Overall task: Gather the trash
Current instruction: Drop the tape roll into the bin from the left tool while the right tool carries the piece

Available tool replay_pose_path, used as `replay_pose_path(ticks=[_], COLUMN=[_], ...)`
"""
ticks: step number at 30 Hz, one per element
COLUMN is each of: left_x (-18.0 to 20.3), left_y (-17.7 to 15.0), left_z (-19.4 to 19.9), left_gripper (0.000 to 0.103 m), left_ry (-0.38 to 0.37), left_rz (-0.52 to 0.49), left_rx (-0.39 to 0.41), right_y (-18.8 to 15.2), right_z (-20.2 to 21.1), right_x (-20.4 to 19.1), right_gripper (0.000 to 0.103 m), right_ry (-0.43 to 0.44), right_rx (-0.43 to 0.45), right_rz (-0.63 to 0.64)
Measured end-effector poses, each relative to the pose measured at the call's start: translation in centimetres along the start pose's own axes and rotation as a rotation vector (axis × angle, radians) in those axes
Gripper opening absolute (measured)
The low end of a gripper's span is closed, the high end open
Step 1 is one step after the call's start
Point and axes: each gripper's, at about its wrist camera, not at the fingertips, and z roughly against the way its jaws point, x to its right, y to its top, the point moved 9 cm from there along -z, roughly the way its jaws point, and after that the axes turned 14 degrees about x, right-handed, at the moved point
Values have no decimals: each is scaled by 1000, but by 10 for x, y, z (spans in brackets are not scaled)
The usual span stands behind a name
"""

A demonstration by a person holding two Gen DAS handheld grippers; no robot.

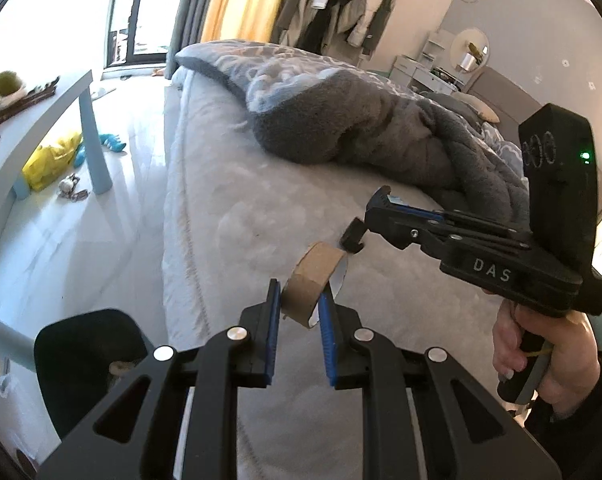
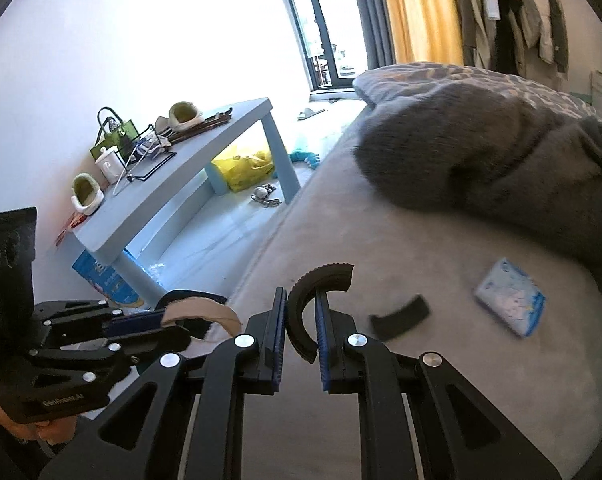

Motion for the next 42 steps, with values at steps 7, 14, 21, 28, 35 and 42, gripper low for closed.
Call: replay_pose_path(ticks=[7, 14, 21, 28, 35, 42], left_x=[-40, -85, -151, -195, -228, -245], left_y=[-8, -15, -44, -80, -110, -122], left_z=[12, 30, 35, 33, 36, 44], left_gripper=[20, 20, 20, 20, 21, 42], left_ry=[80, 153, 231, 264, 279, 288], left_rz=[28, 22, 52, 112, 194, 215], left_rx=[8, 19, -33, -126, -211, -243], right_y=[-4, -11, -25, -36, -52, -71], right_z=[-17, -41, -73, -102, -125, -149], right_x=[-42, -86, -132, -170, -198, -218], right_gripper=[14, 14, 14, 14, 14, 14], right_ry=[28, 80, 138, 188, 219, 229], right_rx=[-12, -42, -98, -145, -196, -250], right_rz=[23, 46, 78, 97, 113, 127])
